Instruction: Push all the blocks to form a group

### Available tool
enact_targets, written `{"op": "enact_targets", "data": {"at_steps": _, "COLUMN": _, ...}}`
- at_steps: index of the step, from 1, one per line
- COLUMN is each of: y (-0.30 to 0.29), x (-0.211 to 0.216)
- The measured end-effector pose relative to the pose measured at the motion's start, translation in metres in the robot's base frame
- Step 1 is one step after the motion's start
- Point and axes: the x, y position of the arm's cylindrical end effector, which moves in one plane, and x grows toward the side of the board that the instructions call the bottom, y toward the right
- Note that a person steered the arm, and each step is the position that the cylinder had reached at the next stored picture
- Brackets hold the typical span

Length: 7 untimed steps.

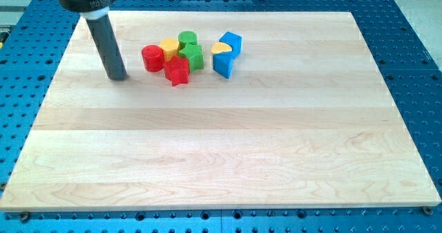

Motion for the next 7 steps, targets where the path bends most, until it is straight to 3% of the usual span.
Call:
{"op": "enact_targets", "data": {"at_steps": 1, "y": -0.001, "x": -0.022}}
{"op": "enact_targets", "data": {"at_steps": 3, "y": 0.064, "x": -0.026}}
{"op": "enact_targets", "data": {"at_steps": 4, "y": 0.068, "x": -0.026}}
{"op": "enact_targets", "data": {"at_steps": 6, "y": 0.031, "x": 0.031}}
{"op": "enact_targets", "data": {"at_steps": 7, "y": 0.042, "x": 0.065}}
